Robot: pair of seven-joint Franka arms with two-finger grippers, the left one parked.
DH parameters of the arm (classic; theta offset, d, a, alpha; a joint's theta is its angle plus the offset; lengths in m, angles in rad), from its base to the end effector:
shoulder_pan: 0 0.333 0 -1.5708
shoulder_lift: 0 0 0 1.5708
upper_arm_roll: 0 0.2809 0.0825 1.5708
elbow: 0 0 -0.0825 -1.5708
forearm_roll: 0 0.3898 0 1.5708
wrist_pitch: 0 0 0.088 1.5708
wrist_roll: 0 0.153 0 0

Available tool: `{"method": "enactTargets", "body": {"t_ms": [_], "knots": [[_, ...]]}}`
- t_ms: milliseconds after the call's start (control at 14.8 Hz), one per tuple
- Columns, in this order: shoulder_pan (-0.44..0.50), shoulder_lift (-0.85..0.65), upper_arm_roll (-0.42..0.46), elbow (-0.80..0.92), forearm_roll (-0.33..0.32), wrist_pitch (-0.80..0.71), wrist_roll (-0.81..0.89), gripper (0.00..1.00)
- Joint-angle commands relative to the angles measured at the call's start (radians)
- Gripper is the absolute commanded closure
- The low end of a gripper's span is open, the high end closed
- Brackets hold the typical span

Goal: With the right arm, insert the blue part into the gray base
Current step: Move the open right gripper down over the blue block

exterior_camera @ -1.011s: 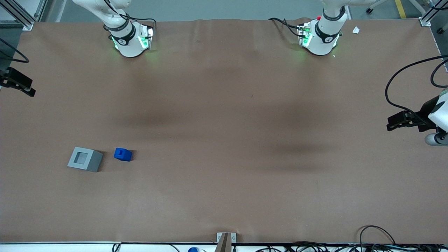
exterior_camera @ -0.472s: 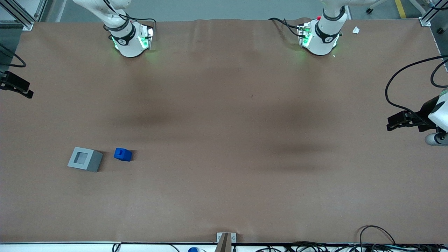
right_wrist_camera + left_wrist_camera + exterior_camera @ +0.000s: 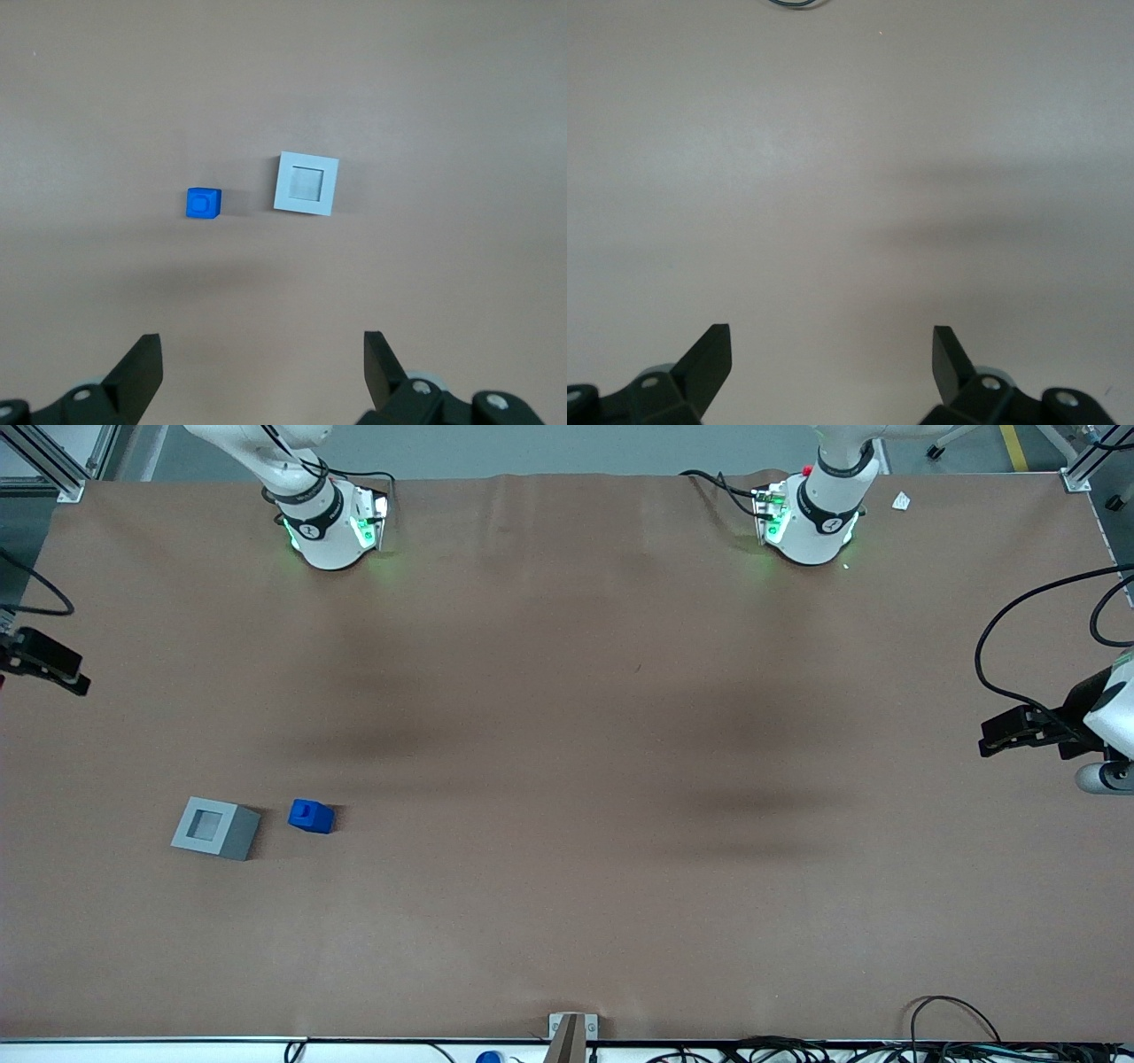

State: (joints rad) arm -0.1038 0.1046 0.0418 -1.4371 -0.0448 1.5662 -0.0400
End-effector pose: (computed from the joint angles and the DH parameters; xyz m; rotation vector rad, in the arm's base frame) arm 0.5887 -0.0445 0.5469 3.0996 -0.0357 0.0349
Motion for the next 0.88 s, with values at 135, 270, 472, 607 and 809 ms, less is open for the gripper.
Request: {"method": "enactTargets", "body": {"t_ms": [135, 270, 472, 607, 809], "knots": [[0.052, 0.09, 0.003, -0.025, 0.005, 0.043, 0.063, 0.0], [0.056, 0.136, 0.003, -0.063, 0.005, 0.115, 0.065, 0.0], [0.075, 0.226, 0.004, -0.078, 0.011, 0.23, 0.103, 0.0], [0.087, 0.274, 0.004, -0.112, 0.011, 0.311, 0.121, 0.0], [0.108, 0.319, 0.004, -0.196, 0.013, 0.448, 0.188, 0.0]]}}
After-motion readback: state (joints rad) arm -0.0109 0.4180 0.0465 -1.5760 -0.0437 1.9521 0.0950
